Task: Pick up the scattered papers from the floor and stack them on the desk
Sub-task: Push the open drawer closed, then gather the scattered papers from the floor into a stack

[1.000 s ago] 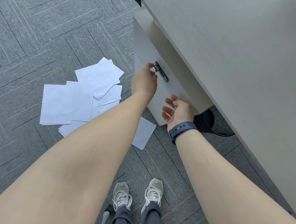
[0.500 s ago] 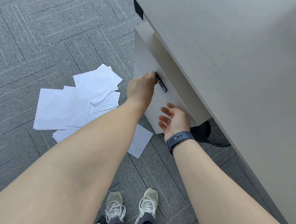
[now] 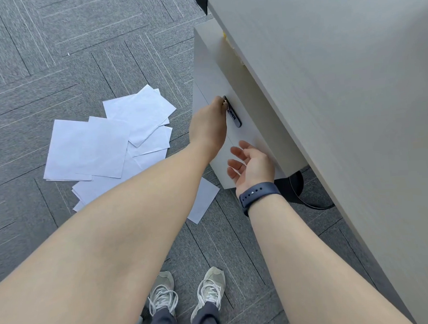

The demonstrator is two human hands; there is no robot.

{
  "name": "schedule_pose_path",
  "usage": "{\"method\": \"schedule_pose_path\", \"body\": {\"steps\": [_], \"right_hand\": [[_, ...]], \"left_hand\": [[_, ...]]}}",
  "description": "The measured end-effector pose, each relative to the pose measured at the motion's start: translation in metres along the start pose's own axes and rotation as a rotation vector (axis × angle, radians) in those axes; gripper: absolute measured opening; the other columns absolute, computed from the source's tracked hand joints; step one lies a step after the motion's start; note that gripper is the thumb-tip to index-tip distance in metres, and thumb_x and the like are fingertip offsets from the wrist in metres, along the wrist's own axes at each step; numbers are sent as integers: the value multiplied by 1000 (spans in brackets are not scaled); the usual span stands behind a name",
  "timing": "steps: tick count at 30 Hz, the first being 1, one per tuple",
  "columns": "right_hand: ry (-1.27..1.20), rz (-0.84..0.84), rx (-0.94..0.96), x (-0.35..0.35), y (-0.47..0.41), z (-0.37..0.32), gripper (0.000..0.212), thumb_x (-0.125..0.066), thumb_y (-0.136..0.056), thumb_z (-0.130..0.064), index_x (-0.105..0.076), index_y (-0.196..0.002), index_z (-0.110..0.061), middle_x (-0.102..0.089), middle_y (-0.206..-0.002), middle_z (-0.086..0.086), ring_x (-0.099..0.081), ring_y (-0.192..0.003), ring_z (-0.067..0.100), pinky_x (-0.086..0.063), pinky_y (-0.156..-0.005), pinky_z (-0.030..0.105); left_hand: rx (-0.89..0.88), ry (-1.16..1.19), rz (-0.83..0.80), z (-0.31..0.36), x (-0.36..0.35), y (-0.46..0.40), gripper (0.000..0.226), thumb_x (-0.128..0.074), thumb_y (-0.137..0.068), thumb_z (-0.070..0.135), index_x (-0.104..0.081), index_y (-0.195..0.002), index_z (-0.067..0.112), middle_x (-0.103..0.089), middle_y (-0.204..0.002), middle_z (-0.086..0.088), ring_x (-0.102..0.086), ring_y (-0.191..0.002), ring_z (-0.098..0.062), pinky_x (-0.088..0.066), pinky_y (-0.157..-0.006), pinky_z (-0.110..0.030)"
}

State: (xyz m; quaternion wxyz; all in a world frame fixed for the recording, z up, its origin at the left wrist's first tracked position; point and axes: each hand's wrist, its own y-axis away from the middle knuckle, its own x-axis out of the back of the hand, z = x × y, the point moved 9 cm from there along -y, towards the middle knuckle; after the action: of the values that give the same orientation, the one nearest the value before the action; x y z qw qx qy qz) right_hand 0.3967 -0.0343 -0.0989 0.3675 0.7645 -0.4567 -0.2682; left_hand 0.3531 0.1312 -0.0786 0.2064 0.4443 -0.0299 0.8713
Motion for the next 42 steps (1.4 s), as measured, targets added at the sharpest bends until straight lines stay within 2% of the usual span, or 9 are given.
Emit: {"method": "schedule_pose_path", "body": {"steps": [3, 7, 10, 15, 19, 27, 31, 37, 42], "right_hand": [[2, 0, 3, 0, 0, 0, 27, -38, -94, -11, -64, -88, -19, -67, -80, -1, -55, -59, 15, -44, -52, 24], [8, -4, 5, 0, 0, -1, 27, -38, -94, -12, -63, -88, -19, -67, -80, -1, -55, -59, 16, -44, -52, 24], [14, -6, 7, 0, 1, -2, 26, -39, -94, -12, -63, -88, -19, -67, -80, -1, -55, -60, 16, -44, -52, 23], [41, -28, 19, -3, 5, -4, 25, -39, -95, -13, -62, -89, -20, -67, -80, 0, -55, -59, 16, -44, -53, 25], [110, -76, 44, -14, 17, -4, 22, -42, -93, -13, -62, -92, -20, -67, -80, 0, -54, -54, 15, -44, -52, 25], [390, -258, 97, -75, 52, 32, 24, -41, -90, -8, -61, -92, -21, -63, -74, -1, -51, -42, 11, -42, -46, 22], [501, -350, 116, -118, 73, 66, 24, -41, -91, -6, -62, -94, -18, -64, -75, 2, -51, -43, 14, -42, -46, 23], [694, -477, 109, -186, 98, 143, 22, -43, -92, -6, -63, -98, -14, -64, -75, 4, -50, -46, 16, -43, -48, 25], [871, -585, 116, -236, 97, 221, 23, -45, -91, -5, -64, -98, -15, -65, -77, 3, -53, -49, 16, -45, -48, 25]], "left_hand": [[7, 23, -1, 0, -1, 1, 32, -29, -104, 29, -49, -100, 5, -64, -89, -23, -52, -78, -39, -28, -59, -39], [53, 51, -33, -3, -3, 1, 34, -29, -104, 33, -49, -99, 5, -65, -94, -20, -46, -76, -33, -28, -60, -38], [94, 106, -55, -6, -4, 4, 35, -33, -102, 35, -51, -104, 5, -65, -100, -19, -56, -89, -37, -32, -65, -37], [161, 199, -65, -18, 2, 19, 36, -39, -101, 37, -54, -115, 8, -67, -110, -14, -58, -101, -34, -37, -70, -36], [259, 260, -32, -41, 19, 42, 32, -39, -99, 36, -58, -106, 12, -68, -102, -14, -59, -96, -34, -45, -77, -39], [485, 348, 74, -141, 61, 111, 32, -36, -97, 36, -58, -89, 15, -68, -90, -7, -59, -86, -31, -46, -71, -38], [626, 417, 123, -209, 79, 153, 33, -35, -95, 36, -60, -89, 14, -69, -90, -5, -62, -87, -30, -51, -77, -43], [799, 491, 168, -318, 100, 208, 29, -37, -93, 33, -60, -85, 18, -69, -87, -2, -65, -84, -28, -52, -79, -44], [911, 524, 197, -406, 106, 242, 30, -38, -95, 31, -62, -90, 16, -70, -93, 1, -65, -88, -27, -52, -81, -41]]}}
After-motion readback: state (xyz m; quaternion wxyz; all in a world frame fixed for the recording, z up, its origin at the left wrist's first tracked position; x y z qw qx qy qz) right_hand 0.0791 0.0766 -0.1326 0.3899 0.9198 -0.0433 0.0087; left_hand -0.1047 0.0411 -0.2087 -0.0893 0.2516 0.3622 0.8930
